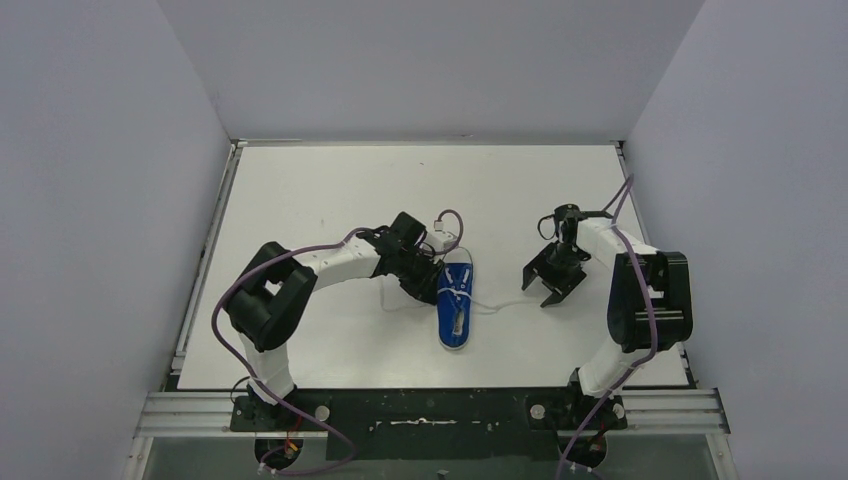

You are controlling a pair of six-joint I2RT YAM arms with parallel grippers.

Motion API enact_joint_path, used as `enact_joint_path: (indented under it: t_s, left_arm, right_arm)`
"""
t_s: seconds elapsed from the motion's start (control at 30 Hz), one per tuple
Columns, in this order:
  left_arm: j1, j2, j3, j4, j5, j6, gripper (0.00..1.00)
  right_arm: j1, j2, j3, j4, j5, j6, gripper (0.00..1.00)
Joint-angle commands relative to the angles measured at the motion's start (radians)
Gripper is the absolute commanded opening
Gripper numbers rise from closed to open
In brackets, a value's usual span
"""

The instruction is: Tie the shoes

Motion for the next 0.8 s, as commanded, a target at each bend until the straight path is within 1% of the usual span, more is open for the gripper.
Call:
enact_joint_path:
  t_s: [0.0, 0.07, 0.17, 0.23, 0.3, 0.33, 0.4, 0.47, 0.53, 0.6, 0.7, 0.77]
  left_arm:
    - [0.003, -0.019, 0.024, 0.075, 0.013, 0.029, 0.09]
    - [0.003, -0.033, 0.026, 0.058, 0.0, 0.039, 0.05]
    - [0.003, -0.07, 0.011, 0.057, -0.01, 0.046, 0.03]
    - [0.003, -0.09, 0.014, 0.049, -0.017, 0.067, 0.0]
    - [0.003, -0.099, 0.029, 0.031, -0.018, 0.081, 0.0]
    - [0.003, -0.102, 0.036, 0.026, -0.018, 0.085, 0.0]
    - [0.004, -0.111, 0.04, 0.032, -0.019, 0.089, 0.0]
    - [0.008, -0.123, 0.023, 0.089, -0.01, 0.085, 0.0]
    - [0.01, -0.138, -0.004, 0.152, 0.009, 0.089, 0.0]
    - [0.012, -0.158, -0.046, 0.236, 0.022, 0.106, 0.0]
    - [0.017, -0.191, -0.125, 0.4, 0.026, 0.12, 0.0]
    - [0.024, -0.193, -0.161, 0.477, 0.038, 0.12, 0.0]
  right_arm:
    - [0.005, -0.009, -0.006, 0.002, 0.102, 0.139, 0.52]
    - [0.005, 0.007, -0.008, -0.009, 0.116, 0.176, 0.5]
    - [0.005, 0.043, -0.007, -0.003, 0.132, 0.203, 0.49]
    - [0.005, 0.07, 0.0, -0.005, 0.143, 0.215, 0.47]
    - [0.007, 0.089, 0.001, -0.008, 0.152, 0.228, 0.43]
    - [0.007, 0.091, -0.002, -0.007, 0.161, 0.236, 0.4]
    - [0.007, 0.089, -0.009, 0.004, 0.18, 0.241, 0.26]
    - [0.007, 0.073, -0.004, 0.013, 0.19, 0.221, 0.11]
    - [0.008, 0.048, 0.024, 0.013, 0.181, 0.168, 0.0]
    - [0.002, 0.013, 0.067, 0.07, 0.067, 0.044, 0.0]
    - [0.029, -0.047, 0.13, 0.218, -0.186, -0.176, 0.0]
    - [0.064, -0.075, 0.151, 0.325, -0.346, -0.254, 0.0]
